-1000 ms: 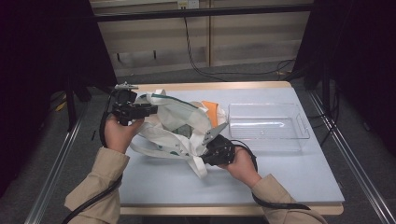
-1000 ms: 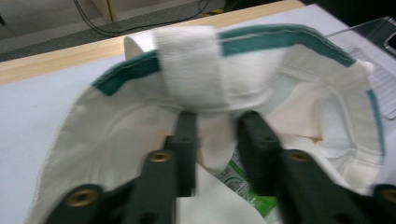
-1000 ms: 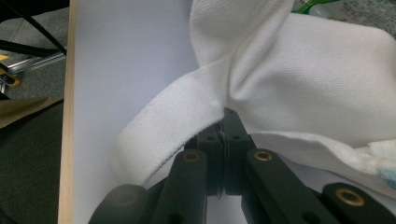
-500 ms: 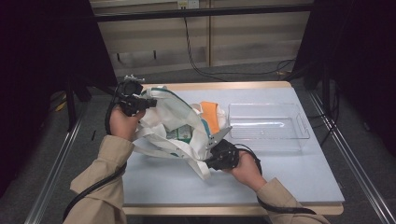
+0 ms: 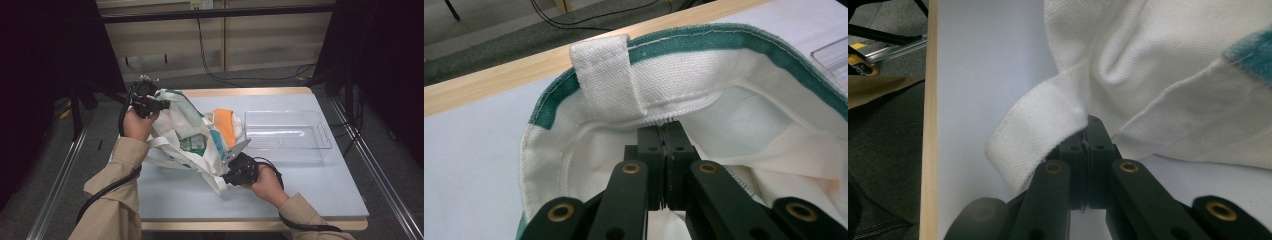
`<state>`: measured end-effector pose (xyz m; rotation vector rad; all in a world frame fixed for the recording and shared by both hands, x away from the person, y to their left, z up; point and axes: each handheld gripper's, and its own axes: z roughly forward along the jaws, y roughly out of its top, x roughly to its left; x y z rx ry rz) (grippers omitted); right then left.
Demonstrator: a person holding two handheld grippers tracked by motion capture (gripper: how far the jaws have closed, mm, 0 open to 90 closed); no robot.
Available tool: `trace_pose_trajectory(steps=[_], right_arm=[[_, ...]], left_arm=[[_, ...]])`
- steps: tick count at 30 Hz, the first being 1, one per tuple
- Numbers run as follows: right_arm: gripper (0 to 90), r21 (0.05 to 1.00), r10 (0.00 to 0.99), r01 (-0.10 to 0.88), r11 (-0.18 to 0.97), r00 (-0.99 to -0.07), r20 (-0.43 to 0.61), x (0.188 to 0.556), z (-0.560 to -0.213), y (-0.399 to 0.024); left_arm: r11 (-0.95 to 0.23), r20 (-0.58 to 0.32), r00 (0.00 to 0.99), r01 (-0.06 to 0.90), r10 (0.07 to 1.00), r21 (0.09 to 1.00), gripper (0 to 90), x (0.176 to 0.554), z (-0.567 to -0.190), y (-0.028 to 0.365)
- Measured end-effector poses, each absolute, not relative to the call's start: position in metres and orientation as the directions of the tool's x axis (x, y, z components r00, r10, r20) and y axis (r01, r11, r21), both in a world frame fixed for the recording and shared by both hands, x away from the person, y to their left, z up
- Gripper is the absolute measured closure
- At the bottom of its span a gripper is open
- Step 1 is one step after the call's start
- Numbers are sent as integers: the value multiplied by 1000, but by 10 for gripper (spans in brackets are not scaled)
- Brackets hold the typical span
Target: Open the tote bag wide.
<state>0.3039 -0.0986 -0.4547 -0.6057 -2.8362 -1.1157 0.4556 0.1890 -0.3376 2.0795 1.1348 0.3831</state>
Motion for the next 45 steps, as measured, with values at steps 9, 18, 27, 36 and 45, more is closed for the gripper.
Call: trace_pose_trajectory(steps=[9, 18, 27, 36, 45], right_arm=[[656, 675, 387, 387, 627, -908, 161, 304, -439, -103], [544, 708, 433, 390, 589, -892, 131, 307, -417, -119], [462, 742, 439, 388, 547, -887, 140, 321, -399, -108], [191, 736, 381, 362, 572, -912, 152, 334, -411, -67], [318, 713, 378, 385, 586, -908, 180, 341, -426, -40]], left_arm=[[-347, -90, 580, 597, 810, 724, 895, 447, -337, 189], [-373, -79, 601, 589, 796, 717, 895, 441, -334, 190], [-373, -80, 603, 586, 793, 719, 895, 440, -333, 189], [-383, -78, 608, 588, 790, 713, 895, 440, -332, 190], [-373, -89, 607, 590, 790, 716, 897, 440, -332, 188]])
